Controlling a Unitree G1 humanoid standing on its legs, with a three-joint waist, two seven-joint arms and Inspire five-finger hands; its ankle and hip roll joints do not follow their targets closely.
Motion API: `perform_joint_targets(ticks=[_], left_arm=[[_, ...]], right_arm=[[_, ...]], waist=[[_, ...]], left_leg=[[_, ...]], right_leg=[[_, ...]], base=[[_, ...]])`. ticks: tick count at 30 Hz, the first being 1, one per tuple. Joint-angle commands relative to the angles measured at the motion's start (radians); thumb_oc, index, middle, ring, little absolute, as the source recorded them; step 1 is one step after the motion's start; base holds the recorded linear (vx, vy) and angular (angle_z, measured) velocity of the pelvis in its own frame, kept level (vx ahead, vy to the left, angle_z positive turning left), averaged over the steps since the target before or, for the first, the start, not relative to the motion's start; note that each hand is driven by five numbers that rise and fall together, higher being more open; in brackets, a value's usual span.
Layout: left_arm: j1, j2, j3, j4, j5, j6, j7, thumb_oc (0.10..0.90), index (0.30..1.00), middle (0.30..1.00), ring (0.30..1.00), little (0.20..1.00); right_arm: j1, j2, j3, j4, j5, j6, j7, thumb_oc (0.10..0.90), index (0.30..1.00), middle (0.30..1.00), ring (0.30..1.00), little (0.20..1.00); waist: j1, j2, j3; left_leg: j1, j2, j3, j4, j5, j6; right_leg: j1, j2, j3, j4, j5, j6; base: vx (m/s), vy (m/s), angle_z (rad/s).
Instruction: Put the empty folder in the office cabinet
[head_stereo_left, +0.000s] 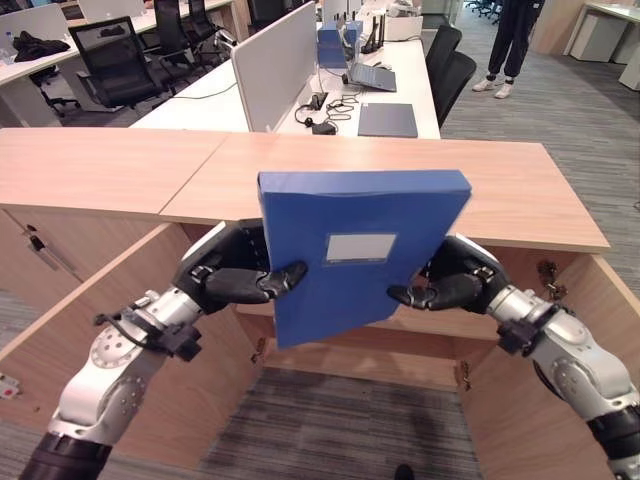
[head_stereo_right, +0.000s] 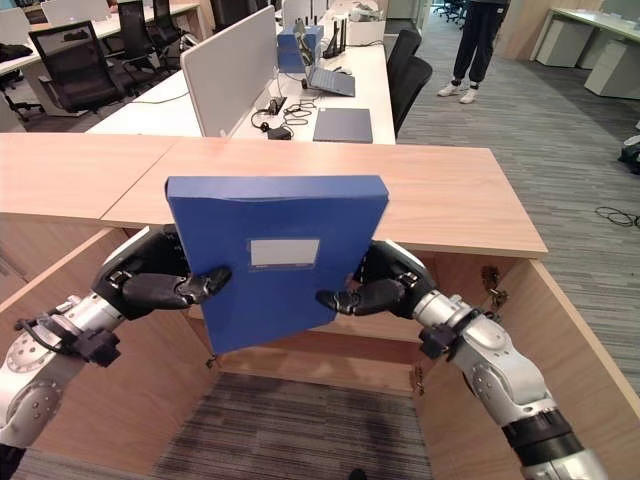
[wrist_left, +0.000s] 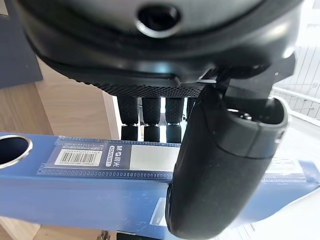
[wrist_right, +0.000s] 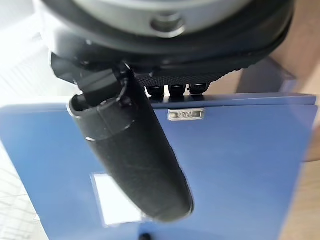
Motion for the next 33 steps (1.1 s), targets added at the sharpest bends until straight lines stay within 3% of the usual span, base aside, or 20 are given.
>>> perform_joint_targets(ticks=[1, 11, 21, 28, 29, 30, 33], left_arm=[[-0.185, -0.013, -0.031, -0.083, -0.053, -0.086, -0.04, 0.4, 0.3, 0.3, 0.3, 0.3], [-0.201, -0.042, -0.047, -0.079, -0.05, -0.082, -0.041, 0.4, 0.3, 0.3, 0.3, 0.3], [-0.334, -0.169, -0.181, -0.086, -0.075, -0.079, -0.044, 0.4, 0.3, 0.3, 0.3, 0.3], [-0.336, -0.23, -0.208, -0.099, -0.11, -0.071, -0.053, 0.4, 0.3, 0.3, 0.3, 0.3], [-0.33, -0.24, -0.208, -0.098, -0.109, -0.071, -0.052, 0.4, 0.3, 0.3, 0.3, 0.3], [-0.33, -0.24, -0.208, -0.098, -0.109, -0.071, -0.052, 0.4, 0.3, 0.3, 0.3, 0.3], [-0.314, -0.257, -0.202, -0.101, -0.109, -0.068, -0.046, 0.4, 0.3, 0.3, 0.3, 0.3]], right_arm=[[-0.204, 0.034, 0.03, -0.035, 0.019, -0.126, 0.036, 0.8, 0.9, 0.9, 0.9, 0.9], [-0.228, 0.092, 0.042, 0.002, 0.022, -0.128, 0.029, 0.8, 0.9, 0.9, 0.9, 0.9], [-0.283, 0.264, 0.196, -0.023, 0.042, -0.103, 0.078, 0.8, 0.9, 0.9, 0.9, 0.9], [-0.269, 0.347, 0.258, -0.045, 0.074, -0.094, 0.109, 0.8, 0.9, 0.9, 0.9, 0.9], [-0.264, 0.363, 0.257, -0.049, 0.081, -0.097, 0.106, 0.491, 0.436, 0.436, 0.436, 0.436], [-0.264, 0.363, 0.257, -0.049, 0.081, -0.097, 0.106, 0.4, 0.3, 0.3, 0.3, 0.3], [-0.246, 0.394, 0.255, -0.051, 0.103, -0.107, 0.098, 0.4, 0.3, 0.3, 0.3, 0.3]], waist=[[-0.005, -0.024, -0.048], [0.0, -0.026, -0.046], [-0.003, -0.026, -0.044], [-0.007, -0.026, -0.043], [-0.007, -0.025, -0.043], [-0.007, -0.026, -0.044], [-0.008, -0.025, -0.044]], left_leg=[[0.027, -0.009, -0.007, -0.002, -0.08, -0.012], [0.021, -0.013, -0.009, -0.002, -0.071, -0.007], [0.027, -0.016, -0.013, -0.002, -0.082, -0.004], [0.028, -0.017, -0.011, -0.002, -0.082, -0.001], [0.028, -0.018, -0.01, -0.002, -0.082, -0.001], [0.028, -0.018, -0.01, -0.002, -0.082, -0.001], [0.03, -0.018, -0.009, -0.002, -0.083, 0.0]], right_leg=[[0.093, -0.058, 0.028, 0.028, -0.168, 0.085], [0.089, -0.06, 0.026, 0.031, -0.159, 0.083], [0.091, -0.061, 0.031, 0.038, -0.168, 0.081], [0.089, -0.059, 0.035, 0.038, -0.168, 0.079], [0.088, -0.059, 0.035, 0.037, -0.168, 0.079], [0.088, -0.059, 0.035, 0.037, -0.168, 0.079], [0.088, -0.059, 0.037, 0.038, -0.168, 0.078]], base=[[0.03, 0.006, 0.03], [-0.01, 0.0, 0.01], [-0.02, 0.005, 0.0], [0.0, 0.006, 0.02], [0.0, 0.0, 0.0], [0.0, 0.0, 0.0], [0.0, 0.0, 0.0]])
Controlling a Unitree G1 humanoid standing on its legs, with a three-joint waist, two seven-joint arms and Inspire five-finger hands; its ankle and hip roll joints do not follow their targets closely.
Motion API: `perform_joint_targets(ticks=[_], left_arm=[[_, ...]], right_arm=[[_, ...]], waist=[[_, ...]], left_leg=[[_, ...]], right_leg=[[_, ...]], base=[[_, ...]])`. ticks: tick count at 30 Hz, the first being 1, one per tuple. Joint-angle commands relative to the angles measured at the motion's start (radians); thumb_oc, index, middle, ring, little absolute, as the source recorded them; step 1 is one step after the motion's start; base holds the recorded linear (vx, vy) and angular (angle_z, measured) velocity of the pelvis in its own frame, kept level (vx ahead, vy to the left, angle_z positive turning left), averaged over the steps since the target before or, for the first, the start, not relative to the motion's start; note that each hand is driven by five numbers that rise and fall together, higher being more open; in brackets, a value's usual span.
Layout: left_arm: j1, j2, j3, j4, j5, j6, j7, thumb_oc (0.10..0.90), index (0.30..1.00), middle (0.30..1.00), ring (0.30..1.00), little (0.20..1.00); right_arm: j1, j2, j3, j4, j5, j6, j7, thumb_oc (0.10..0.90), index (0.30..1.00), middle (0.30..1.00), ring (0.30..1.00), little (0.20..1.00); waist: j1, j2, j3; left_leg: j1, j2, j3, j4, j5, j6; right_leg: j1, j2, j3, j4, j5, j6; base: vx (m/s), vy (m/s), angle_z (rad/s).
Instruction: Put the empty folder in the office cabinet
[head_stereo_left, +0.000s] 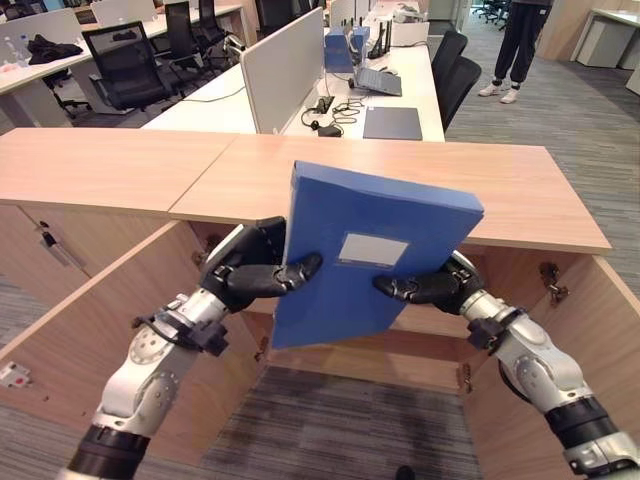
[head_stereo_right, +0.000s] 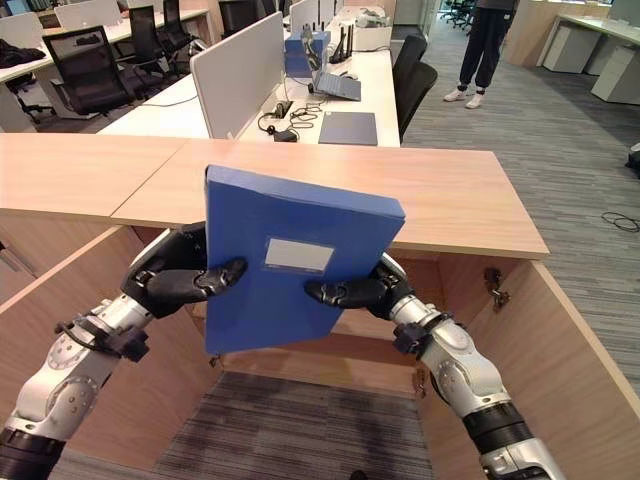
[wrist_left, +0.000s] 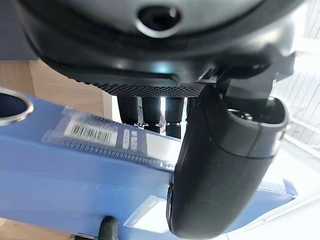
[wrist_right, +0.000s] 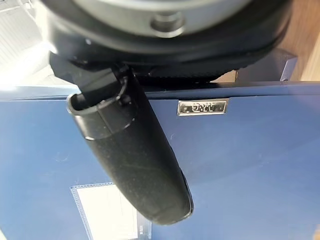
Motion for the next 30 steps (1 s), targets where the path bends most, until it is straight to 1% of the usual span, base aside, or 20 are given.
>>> perform_joint_targets(ticks=[1, 5, 22, 23, 24, 25, 26, 28, 29, 30], left_arm=[[-0.263, -0.087, -0.166, -0.154, -0.097, -0.077, -0.081, 0.4, 0.3, 0.3, 0.3, 0.3], [-0.247, -0.101, -0.16, -0.157, -0.098, -0.08, -0.074, 0.4, 0.3, 0.3, 0.3, 0.3], [-0.207, -0.114, -0.129, -0.168, -0.082, -0.091, -0.055, 0.4, 0.3, 0.3, 0.3, 0.3], [-0.201, -0.115, -0.126, -0.165, -0.076, -0.093, -0.048, 0.532, 0.498, 0.498, 0.498, 0.498], [-0.19, -0.114, -0.116, -0.163, -0.058, -0.098, -0.035, 0.767, 0.851, 0.851, 0.851, 0.851], [-0.189, -0.114, -0.116, -0.164, -0.058, -0.098, -0.035, 0.8, 0.9, 0.9, 0.9, 0.9], [-0.163, -0.101, -0.088, -0.163, 0.026, -0.118, 0.001, 0.8, 0.9, 0.9, 0.9, 0.9], [-0.126, -0.109, -0.06, -0.149, 0.137, -0.138, 0.053, 0.8, 0.9, 0.9, 0.9, 0.9], [-0.11, -0.116, -0.045, -0.139, 0.178, -0.141, 0.071, 0.8, 0.9, 0.9, 0.9, 0.9], [-0.087, -0.122, -0.028, -0.132, 0.222, -0.148, 0.074, 0.8, 0.9, 0.9, 0.9, 0.9]], right_arm=[[-0.201, 0.196, 0.183, -0.202, 0.084, -0.09, 0.136, 0.4, 0.3, 0.3, 0.3, 0.3], [-0.187, 0.215, 0.178, -0.208, 0.104, -0.099, 0.128, 0.4, 0.3, 0.3, 0.3, 0.3], [-0.162, 0.198, 0.157, -0.236, 0.086, -0.102, 0.113, 0.4, 0.3, 0.3, 0.3, 0.3], [-0.155, 0.195, 0.154, -0.236, 0.085, -0.102, 0.112, 0.4, 0.3, 0.3, 0.3, 0.3], [-0.144, 0.187, 0.149, -0.236, 0.076, -0.099, 0.11, 0.4, 0.3, 0.3, 0.3, 0.3], [-0.144, 0.187, 0.149, -0.236, 0.076, -0.099, 0.109, 0.4, 0.3, 0.3, 0.3, 0.3], [-0.11, 0.163, 0.13, -0.232, 0.044, -0.089, 0.103, 0.4, 0.3, 0.3, 0.3, 0.3], [-0.048, 0.143, 0.111, -0.214, 0.003, -0.072, 0.087, 0.4, 0.3, 0.3, 0.3, 0.3], [-0.023, 0.131, 0.105, -0.2, -0.018, -0.066, 0.086, 0.4, 0.3, 0.3, 0.3, 0.3], [0.015, 0.123, 0.092, -0.184, -0.042, -0.052, 0.086, 0.4, 0.3, 0.3, 0.3, 0.3]], waist=[[-0.008, -0.026, -0.043], [-0.009, -0.027, -0.042], [-0.008, -0.029, -0.044], [-0.009, -0.029, -0.044], [-0.009, -0.029, -0.043], [-0.009, -0.029, -0.043], [-0.008, -0.029, -0.043], [-0.008, -0.031, -0.044], [-0.008, -0.032, -0.042], [-0.008, -0.033, -0.042]], left_leg=[[0.033, -0.018, 0.007, -0.002, -0.1, 0.001], [0.034, -0.017, 0.007, -0.002, -0.1, 0.001], [0.034, -0.013, 0.006, -0.002, -0.101, -0.002], [0.034, -0.012, 0.006, -0.002, -0.1, -0.003], [0.033, -0.012, 0.006, -0.002, -0.1, -0.003], [0.033, -0.011, 0.006, -0.002, -0.1, -0.003], [0.032, -0.011, 0.006, -0.002, -0.1, -0.004], [0.032, -0.011, 0.005, -0.002, -0.101, -0.005], [0.023, -0.011, 0.006, -0.002, -0.088, -0.005], [0.021, -0.01, 0.006, -0.002, -0.089, -0.006]], right_leg=[[0.086, -0.059, 0.049, 0.034, -0.177, 0.086], [0.086, -0.059, 0.048, 0.033, -0.176, 0.086], [0.09, -0.056, 0.047, 0.028, -0.178, 0.083], [0.09, -0.056, 0.047, 0.028, -0.179, 0.083], [0.089, -0.055, 0.046, 0.028, -0.179, 0.083], [0.089, -0.055, 0.046, 0.028, -0.179, 0.083], [0.088, -0.054, 0.044, 0.029, -0.18, 0.082], [0.089, -0.054, 0.043, 0.028, -0.18, 0.081], [0.078, -0.053, 0.043, 0.031, -0.171, 0.079], [0.077, -0.053, 0.041, 0.031, -0.172, 0.078]], base=[[0.0, 0.0, 0.0], [0.0, 0.0, 0.0], [0.0, 0.0, 0.0], [0.0, 0.0, 0.0], [0.0, 0.0, 0.0], [0.0, 0.0, 0.0], [0.0, 0.0, 0.0], [0.0, 0.0, 0.0], [0.0, 0.0, 0.0], [0.0, 0.0, 0.0]])
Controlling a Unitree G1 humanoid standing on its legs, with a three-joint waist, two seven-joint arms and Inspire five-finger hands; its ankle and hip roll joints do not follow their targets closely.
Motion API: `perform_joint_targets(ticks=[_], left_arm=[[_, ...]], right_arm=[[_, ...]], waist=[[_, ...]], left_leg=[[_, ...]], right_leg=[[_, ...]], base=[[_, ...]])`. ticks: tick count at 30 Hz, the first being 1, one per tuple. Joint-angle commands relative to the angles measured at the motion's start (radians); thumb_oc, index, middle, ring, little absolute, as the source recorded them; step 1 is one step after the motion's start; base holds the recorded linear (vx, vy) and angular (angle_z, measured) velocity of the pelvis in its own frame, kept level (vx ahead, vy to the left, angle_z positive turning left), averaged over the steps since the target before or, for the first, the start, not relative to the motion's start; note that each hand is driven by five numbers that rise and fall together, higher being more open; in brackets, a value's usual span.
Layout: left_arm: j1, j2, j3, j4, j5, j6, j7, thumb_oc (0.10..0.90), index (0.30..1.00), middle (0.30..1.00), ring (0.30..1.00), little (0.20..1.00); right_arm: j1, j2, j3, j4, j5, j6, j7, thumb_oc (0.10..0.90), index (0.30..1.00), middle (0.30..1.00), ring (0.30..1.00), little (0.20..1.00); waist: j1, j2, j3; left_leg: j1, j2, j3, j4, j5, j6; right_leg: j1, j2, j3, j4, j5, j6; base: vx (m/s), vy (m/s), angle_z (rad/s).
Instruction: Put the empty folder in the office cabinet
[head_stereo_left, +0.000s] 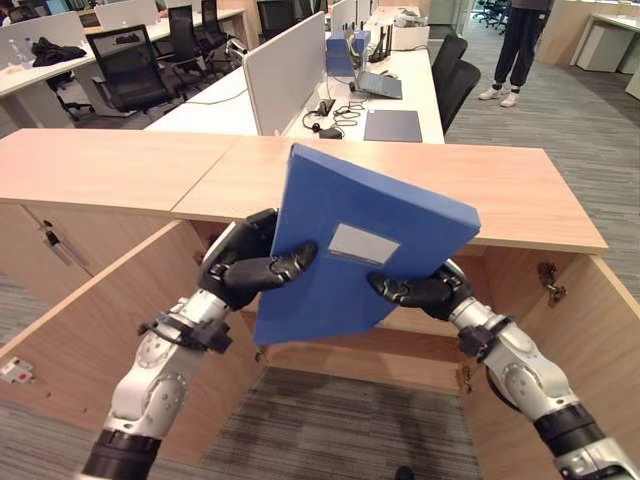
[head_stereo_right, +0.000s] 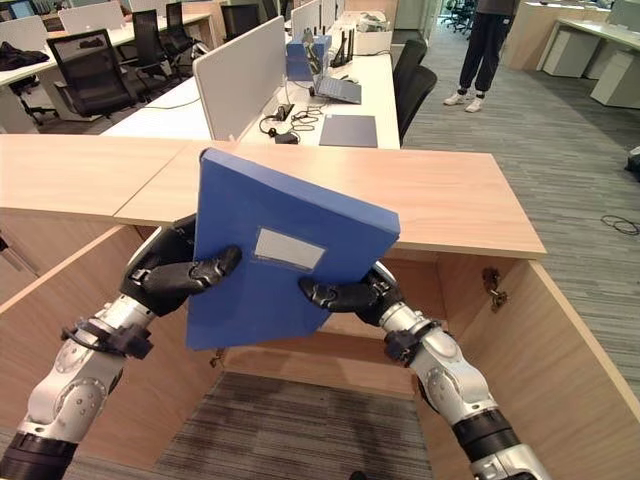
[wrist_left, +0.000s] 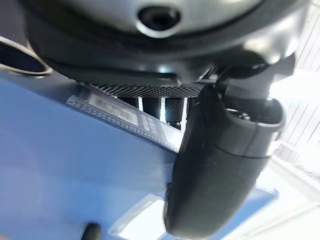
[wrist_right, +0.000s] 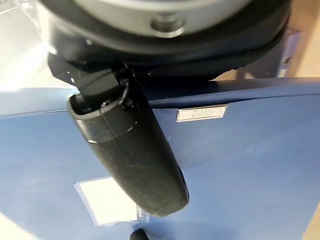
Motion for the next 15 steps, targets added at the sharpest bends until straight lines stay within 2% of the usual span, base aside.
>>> perform_joint_targets(ticks=[1, 5, 11, 13, 15], left_arm=[[-0.074, -0.046, -0.02, -0.112, 0.172, -0.119, 0.012, 0.8, 0.9, 0.9, 0.9, 0.9], [0.018, -0.068, 0.03, -0.048, 0.288, -0.125, 0.04, 0.8, 0.9, 0.9, 0.9, 0.9], [0.17, -0.112, 0.121, 0.141, 0.467, -0.157, 0.098, 0.8, 0.9, 0.9, 0.9, 0.9], [0.189, -0.121, 0.127, 0.178, 0.468, -0.152, 0.095, 0.8, 0.9, 0.9, 0.9, 0.9], [0.224, -0.153, 0.115, 0.357, 0.461, -0.124, 0.084, 0.8, 0.9, 0.9, 0.9, 0.9]], right_arm=[[-0.02, 0.081, 0.044, -0.154, -0.084, 0.001, 0.08, 0.4, 0.3, 0.3, 0.3, 0.3], [0.093, 0.07, -0.011, -0.101, -0.111, 0.025, 0.084, 0.4, 0.3, 0.3, 0.3, 0.3], [0.262, 0.126, -0.145, 0.033, -0.085, 0.023, 0.058, 0.4, 0.3, 0.3, 0.3, 0.3], [0.283, 0.13, -0.162, 0.045, -0.092, 0.025, 0.057, 0.4, 0.3, 0.3, 0.3, 0.3], [0.328, 0.18, -0.222, 0.113, -0.046, 0.02, 0.028, 0.4, 0.3, 0.3, 0.3, 0.3]], waist=[[-0.009, -0.03, -0.038], [-0.011, -0.034, -0.035], [-0.021, -0.038, -0.029], [-0.021, -0.037, -0.03], [-0.031, -0.03, -0.023]], left_leg=[[0.032, -0.011, 0.007, -0.002, -0.107, -0.007], [0.032, -0.01, 0.009, -0.002, -0.108, -0.009], [0.034, -0.001, 0.018, -0.002, -0.109, -0.017], [0.035, 0.001, 0.019, -0.002, -0.108, -0.018], [0.031, 0.008, 0.023, -0.002, -0.102, -0.022]], right_leg=[[0.087, -0.054, 0.039, 0.027, -0.183, 0.078], [0.089, -0.051, 0.036, 0.027, -0.185, 0.078], [0.085, -0.047, 0.037, 0.028, -0.189, 0.08], [0.083, -0.046, 0.037, 0.029, -0.19, 0.08], [0.076, -0.041, 0.041, 0.03, -0.19, 0.078]], base=[[0.05, -0.03, 0.0], [0.02, -0.017, 0.0], [0.01, -0.017, 0.0], [0.0, -0.011, -0.02], [-0.01, -0.036, -0.09]])
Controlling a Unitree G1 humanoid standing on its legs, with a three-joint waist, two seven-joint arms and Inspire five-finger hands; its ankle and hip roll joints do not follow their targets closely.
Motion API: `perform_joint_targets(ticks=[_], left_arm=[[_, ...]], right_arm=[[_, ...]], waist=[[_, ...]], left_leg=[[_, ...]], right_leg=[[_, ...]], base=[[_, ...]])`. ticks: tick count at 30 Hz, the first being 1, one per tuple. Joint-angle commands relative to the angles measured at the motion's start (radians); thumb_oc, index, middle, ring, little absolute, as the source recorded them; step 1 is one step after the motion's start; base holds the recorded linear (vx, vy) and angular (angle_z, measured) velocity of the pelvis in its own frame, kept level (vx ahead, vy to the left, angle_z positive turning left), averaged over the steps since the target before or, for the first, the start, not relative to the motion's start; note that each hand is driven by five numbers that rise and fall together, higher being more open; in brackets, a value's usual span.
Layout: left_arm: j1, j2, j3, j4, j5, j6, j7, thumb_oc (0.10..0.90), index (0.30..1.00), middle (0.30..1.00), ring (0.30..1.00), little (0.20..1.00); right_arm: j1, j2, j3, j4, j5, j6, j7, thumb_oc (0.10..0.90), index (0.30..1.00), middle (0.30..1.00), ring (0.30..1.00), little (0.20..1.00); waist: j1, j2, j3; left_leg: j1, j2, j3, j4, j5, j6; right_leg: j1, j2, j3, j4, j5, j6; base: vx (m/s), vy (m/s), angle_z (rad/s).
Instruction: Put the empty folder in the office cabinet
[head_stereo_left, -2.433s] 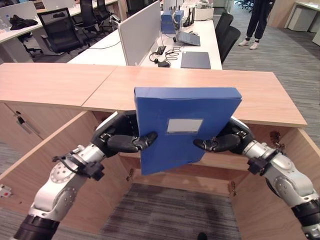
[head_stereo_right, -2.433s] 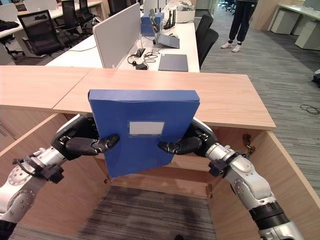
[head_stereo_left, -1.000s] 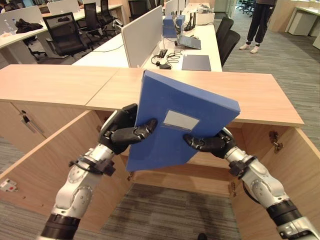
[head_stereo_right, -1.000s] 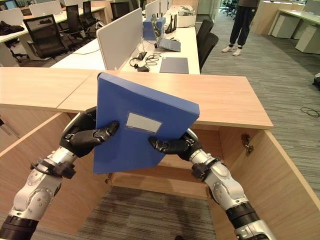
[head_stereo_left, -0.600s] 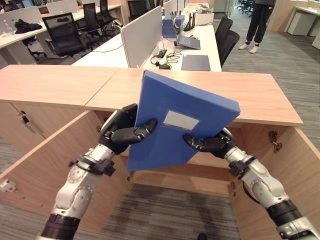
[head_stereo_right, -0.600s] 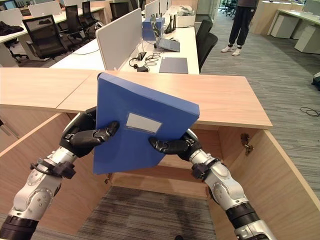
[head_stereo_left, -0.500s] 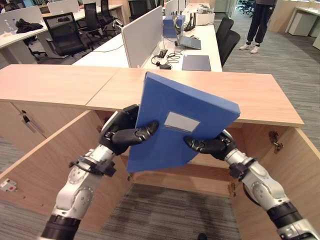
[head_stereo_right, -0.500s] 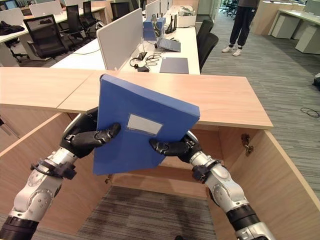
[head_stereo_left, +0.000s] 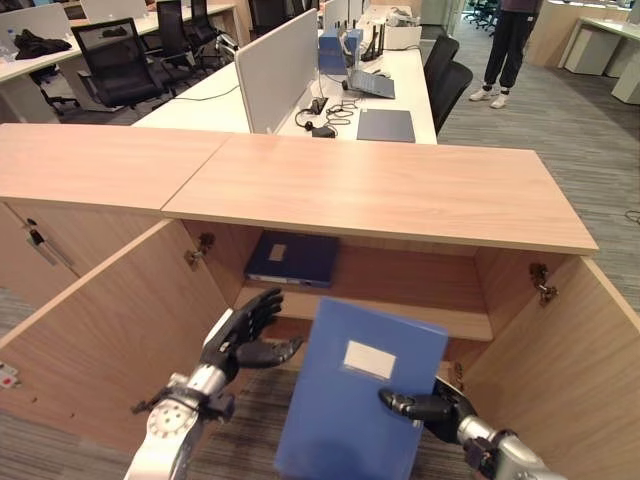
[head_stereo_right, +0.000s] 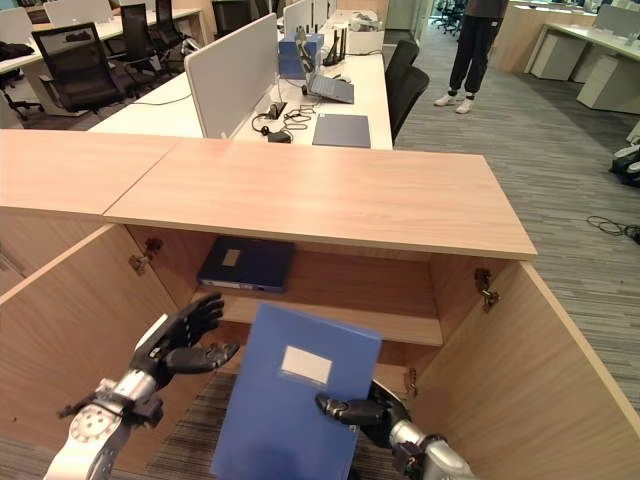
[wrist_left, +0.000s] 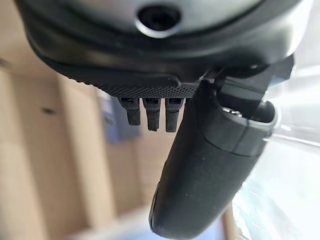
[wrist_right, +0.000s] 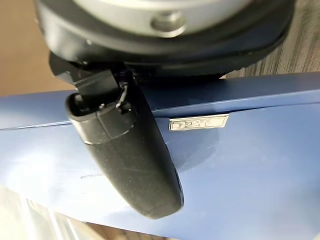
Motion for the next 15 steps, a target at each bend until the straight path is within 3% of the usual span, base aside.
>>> perform_joint_targets(ticks=[1, 9, 15], left_arm=[[-0.071, -0.012, 0.036, 0.111, 0.009, -0.069, 0.006, 0.8, 0.9, 0.9, 0.9, 0.9], [-0.043, -0.062, -0.014, 0.388, 0.076, -0.054, 0.054, 0.8, 0.9, 0.9, 0.9, 0.9], [-0.053, -0.103, -0.039, 0.574, 0.097, -0.047, 0.11, 0.8, 0.9, 0.9, 0.9, 0.9]], right_arm=[[-0.107, 0.07, -0.109, -0.025, 0.126, -0.105, 0.006, 0.4, 0.3, 0.3, 0.3, 0.3], [-0.087, 0.177, -0.202, 0.083, 0.261, -0.184, -0.09, 0.4, 0.3, 0.3, 0.3, 0.3], [-0.092, 0.206, -0.22, 0.107, 0.313, -0.235, -0.143, 0.4, 0.3, 0.3, 0.3, 0.3]], waist=[[-0.019, -0.003, -0.009], [-0.03, 0.013, 0.001], [-0.035, 0.023, 0.006]], left_leg=[[0.044, 0.006, 0.011, -0.001, -0.088, -0.025], [0.038, 0.021, 0.011, -0.001, -0.075, -0.035], [0.046, 0.039, 0.008, 0.007, -0.067, -0.046]], right_leg=[[0.097, -0.04, 0.031, 0.032, -0.185, 0.075], [0.09, -0.023, 0.035, 0.036, -0.197, 0.067], [0.09, -0.005, 0.044, 0.049, -0.216, 0.055]], base=[[-0.02, -0.036, -0.07], [0.0, -0.042, -0.01], [0.01, -0.066, 0.01]])
